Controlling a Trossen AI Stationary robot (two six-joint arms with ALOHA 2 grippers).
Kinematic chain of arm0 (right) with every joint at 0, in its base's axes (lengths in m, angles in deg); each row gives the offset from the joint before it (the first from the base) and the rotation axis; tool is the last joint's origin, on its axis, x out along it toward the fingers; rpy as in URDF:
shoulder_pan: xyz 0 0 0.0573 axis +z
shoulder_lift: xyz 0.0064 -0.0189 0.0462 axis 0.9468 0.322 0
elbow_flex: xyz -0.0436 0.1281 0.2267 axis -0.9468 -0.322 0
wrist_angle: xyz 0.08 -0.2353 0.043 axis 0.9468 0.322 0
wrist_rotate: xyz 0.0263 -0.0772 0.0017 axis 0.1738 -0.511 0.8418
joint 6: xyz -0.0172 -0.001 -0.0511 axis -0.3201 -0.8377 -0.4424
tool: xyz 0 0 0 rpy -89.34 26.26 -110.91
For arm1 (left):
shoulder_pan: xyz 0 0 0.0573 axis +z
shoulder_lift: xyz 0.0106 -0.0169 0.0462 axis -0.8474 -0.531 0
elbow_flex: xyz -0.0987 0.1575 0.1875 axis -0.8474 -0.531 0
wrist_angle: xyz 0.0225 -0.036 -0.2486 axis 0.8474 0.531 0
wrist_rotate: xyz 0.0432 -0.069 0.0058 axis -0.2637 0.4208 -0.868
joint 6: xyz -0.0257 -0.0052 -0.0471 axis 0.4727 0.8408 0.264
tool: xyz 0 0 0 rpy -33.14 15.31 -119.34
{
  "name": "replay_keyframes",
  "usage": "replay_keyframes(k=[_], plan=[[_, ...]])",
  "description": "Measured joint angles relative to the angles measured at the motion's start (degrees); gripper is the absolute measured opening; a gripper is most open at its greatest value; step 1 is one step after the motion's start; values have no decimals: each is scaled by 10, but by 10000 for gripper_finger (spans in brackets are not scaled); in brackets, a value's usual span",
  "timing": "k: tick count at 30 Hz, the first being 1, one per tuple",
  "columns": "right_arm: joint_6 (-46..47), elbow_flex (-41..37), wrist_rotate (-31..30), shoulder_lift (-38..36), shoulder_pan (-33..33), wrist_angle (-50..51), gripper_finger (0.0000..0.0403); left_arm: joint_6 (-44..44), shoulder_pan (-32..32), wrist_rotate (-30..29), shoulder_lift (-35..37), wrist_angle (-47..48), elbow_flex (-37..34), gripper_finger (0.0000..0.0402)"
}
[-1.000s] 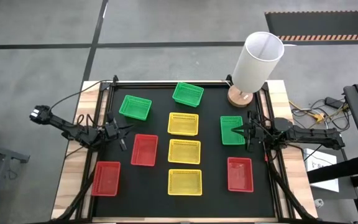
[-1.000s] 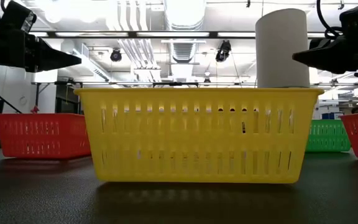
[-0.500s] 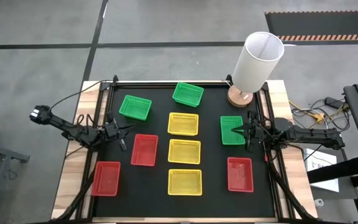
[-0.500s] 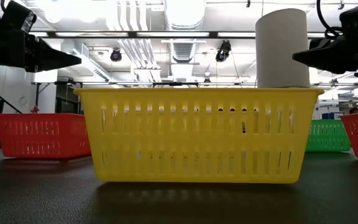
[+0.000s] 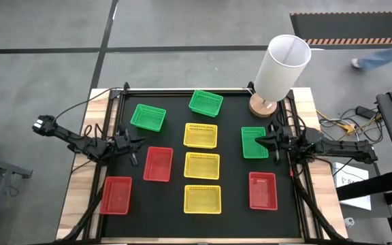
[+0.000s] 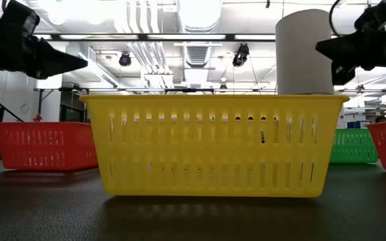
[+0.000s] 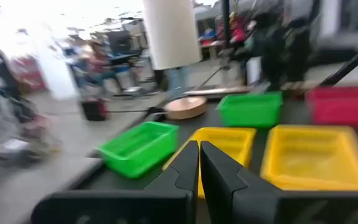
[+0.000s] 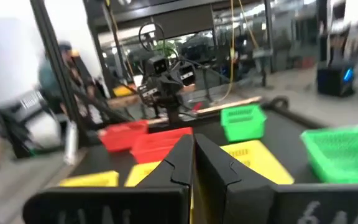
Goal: Stack baskets by color
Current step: Stack the center yellow bin on top of the top yellow bin
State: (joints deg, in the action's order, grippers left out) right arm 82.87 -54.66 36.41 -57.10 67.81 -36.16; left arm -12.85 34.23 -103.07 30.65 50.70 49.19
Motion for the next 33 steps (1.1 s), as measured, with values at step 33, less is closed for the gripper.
replay_keyframes(k=[33], plan=[[-117,0,-61,173,70,-280,9,62,0,61,-102,-388,3,0]])
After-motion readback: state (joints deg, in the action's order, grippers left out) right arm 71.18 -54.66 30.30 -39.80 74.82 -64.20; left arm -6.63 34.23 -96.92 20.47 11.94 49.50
